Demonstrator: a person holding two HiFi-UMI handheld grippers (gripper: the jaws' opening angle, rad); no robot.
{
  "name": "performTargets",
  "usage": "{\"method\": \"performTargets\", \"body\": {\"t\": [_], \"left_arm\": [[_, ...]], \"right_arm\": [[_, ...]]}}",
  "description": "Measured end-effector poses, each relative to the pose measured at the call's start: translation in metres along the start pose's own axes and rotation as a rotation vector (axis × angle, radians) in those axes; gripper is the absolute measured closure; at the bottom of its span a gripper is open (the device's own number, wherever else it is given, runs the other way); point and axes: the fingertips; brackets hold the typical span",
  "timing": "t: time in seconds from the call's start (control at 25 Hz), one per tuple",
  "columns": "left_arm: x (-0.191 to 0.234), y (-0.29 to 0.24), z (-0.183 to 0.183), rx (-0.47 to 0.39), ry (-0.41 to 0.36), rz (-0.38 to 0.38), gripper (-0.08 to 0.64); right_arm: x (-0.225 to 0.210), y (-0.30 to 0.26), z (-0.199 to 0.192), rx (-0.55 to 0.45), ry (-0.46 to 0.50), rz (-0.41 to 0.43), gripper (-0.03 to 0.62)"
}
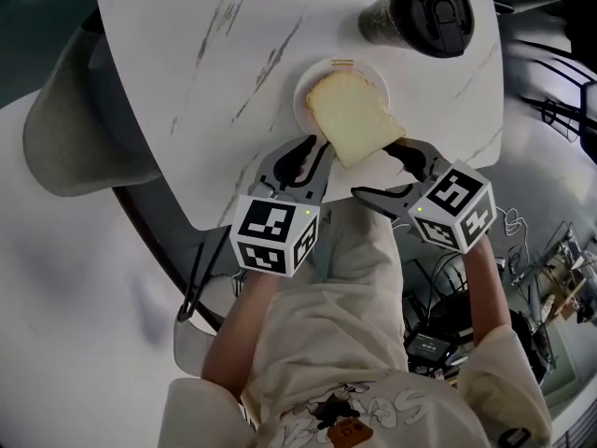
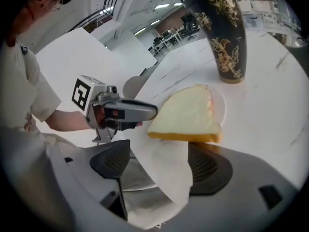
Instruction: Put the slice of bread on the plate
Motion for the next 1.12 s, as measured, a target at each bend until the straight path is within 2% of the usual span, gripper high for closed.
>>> {"method": "performTargets", "body": {"t": [0.08, 0.16, 0.28, 0.48, 0.64, 0.88, 1.0, 1.12], "left_arm": [[0.001, -0.001, 0.006, -0.011, 0.010, -0.006, 0.466], [-0.001, -0.003, 0.009, -0.014, 0.019, -0.010, 0.466], [-0.005, -0.005, 0.011, -0.014, -0.012, -0.007, 0.466], [-0.007, 0.001, 0.015, -0.028, -0.024, 0.003, 0.466], [-0.012, 0.006, 0.017, -0.031, -0.037, 0.002, 0.466], [-0.021, 0.015, 0.026, -0.041, -0.068, -0.007, 0.466], [-0.027, 0.025, 0.029, -0.042, -0.079, -0.014, 0.466], [-0.035, 0.041, 0.031, -0.050, -0.095, -0.017, 0.466]], "right_arm": [[0.016, -0.004, -0.001, 0.012, 0.020, 0.091, 0.232], [0.033, -0.006, 0.004, -0.023, 0.020, 0.170, 0.232], [0.046, -0.003, 0.014, -0.106, -0.035, 0.231, 0.232], [0.044, 0.005, 0.027, -0.187, -0.076, 0.211, 0.232], [0.039, 0.016, 0.038, -0.244, -0.086, 0.160, 0.233], [0.045, 0.027, 0.048, -0.270, -0.078, 0.129, 0.236], [0.058, 0.035, 0.053, -0.282, -0.076, 0.133, 0.334], [0.072, 0.046, 0.060, -0.303, -0.051, 0.110, 0.347]]}}
Point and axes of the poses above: the fingertips, and each gripper's own axes: y backward along the fingers, x to its left, z out of its top, and after that the axes turned 15 degrees about y, right-handed
